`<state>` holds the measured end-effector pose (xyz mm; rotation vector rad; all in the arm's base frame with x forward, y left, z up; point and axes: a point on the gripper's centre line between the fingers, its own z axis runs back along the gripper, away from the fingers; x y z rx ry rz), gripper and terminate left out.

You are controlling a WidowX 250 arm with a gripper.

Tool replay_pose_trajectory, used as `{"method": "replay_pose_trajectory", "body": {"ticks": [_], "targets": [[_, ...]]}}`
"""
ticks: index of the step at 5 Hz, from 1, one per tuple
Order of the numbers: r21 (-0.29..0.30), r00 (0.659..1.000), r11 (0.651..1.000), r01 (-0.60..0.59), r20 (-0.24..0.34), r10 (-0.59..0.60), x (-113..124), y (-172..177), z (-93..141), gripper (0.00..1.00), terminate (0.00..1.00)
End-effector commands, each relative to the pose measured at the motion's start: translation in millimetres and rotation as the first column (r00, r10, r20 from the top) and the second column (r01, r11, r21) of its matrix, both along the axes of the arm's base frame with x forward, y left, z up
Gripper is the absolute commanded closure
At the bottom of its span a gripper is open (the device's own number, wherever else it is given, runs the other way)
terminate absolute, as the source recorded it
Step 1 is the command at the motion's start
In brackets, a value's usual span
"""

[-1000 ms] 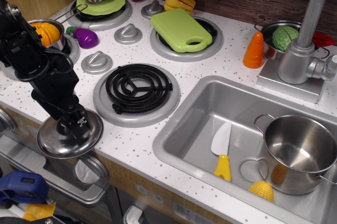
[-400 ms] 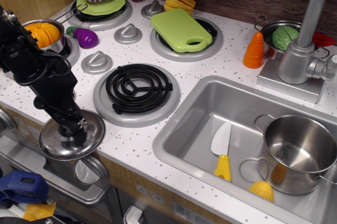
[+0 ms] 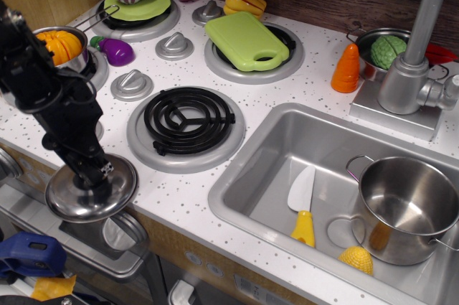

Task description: Put lid on stove

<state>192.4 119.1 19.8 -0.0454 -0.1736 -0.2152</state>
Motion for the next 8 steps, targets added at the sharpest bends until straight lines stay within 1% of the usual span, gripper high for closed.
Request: {"method": "replay_pose_trajectory", "body": {"ticks": [1, 2, 3, 4, 5, 6, 7, 8], "targets": [[0.071, 0.997, 0.997, 0.037, 0.059, -0.041, 18.4, 12.9, 38.3, 1.00, 0.00], [0.140, 0.990, 0.990, 0.028, 0.136, -0.047, 36.7, 11.2, 52.2, 1.00, 0.00], [0.151, 0.980, 0.988, 0.034, 0.188, -0.063, 67.7, 7.5, 57.0, 1.00, 0.00], [0.208, 0.967, 0.978, 0.006, 0.249, -0.059, 96.8, -4.8, 51.0, 1.00, 0.00], [0.181, 0.959, 0.983, -0.034, 0.282, -0.018, 123.0, -25.4, 46.4, 1.00, 0.00], [0.148, 0.957, 0.988, -0.052, 0.289, 0.007, 133.0, -44.4, 42.2, 1.00, 0.00], [0.111, 0.960, 0.993, -0.047, 0.280, 0.014, 134.8, -50.1, 40.5, 1.00, 0.00], [0.141, 0.965, 0.989, -0.048, 0.262, 0.010, 125.8, -47.2, 41.5, 0.00, 0.00]]}}
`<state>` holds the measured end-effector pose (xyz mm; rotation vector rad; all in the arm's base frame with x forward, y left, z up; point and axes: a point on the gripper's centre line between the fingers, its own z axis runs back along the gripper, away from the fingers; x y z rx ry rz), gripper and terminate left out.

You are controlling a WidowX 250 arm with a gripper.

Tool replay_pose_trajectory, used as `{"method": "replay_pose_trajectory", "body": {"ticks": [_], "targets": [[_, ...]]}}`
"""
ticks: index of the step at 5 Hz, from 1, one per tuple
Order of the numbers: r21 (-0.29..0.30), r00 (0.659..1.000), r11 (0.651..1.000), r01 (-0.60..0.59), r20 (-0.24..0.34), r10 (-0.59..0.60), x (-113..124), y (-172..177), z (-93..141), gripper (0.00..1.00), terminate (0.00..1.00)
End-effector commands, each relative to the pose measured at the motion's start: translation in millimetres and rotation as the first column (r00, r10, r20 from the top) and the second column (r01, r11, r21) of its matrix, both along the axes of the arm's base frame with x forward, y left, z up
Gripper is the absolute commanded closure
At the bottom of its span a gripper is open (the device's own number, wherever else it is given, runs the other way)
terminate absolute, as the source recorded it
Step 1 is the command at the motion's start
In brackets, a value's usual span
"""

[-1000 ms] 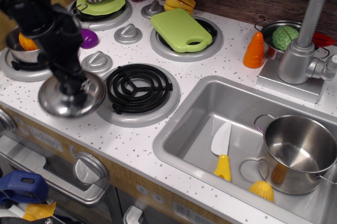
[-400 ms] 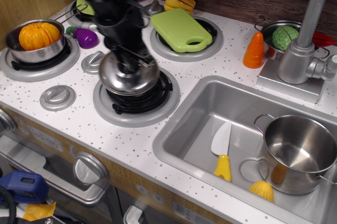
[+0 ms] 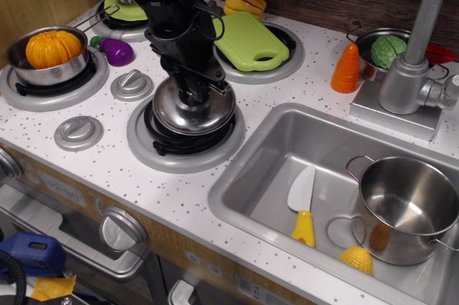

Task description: Put lid on stove

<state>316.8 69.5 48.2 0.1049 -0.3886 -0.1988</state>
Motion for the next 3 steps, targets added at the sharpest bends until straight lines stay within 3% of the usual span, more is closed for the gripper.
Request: {"method": "replay_pose_trajectory", "body": {"ticks": [1, 2, 3], "targets": [[0.054, 1.000, 0.998, 0.015, 0.002, -0.015, -7.3, 11.6, 13.6, 0.00, 0.00], [0.031, 0.999, 0.999, 0.029, 0.021, -0.030, -9.9, 15.1, 11.4, 0.00, 0.00], [0.031, 0.999, 0.999, 0.029, 0.021, -0.030, -9.9, 15.1, 11.4, 0.00, 1.00]]}}
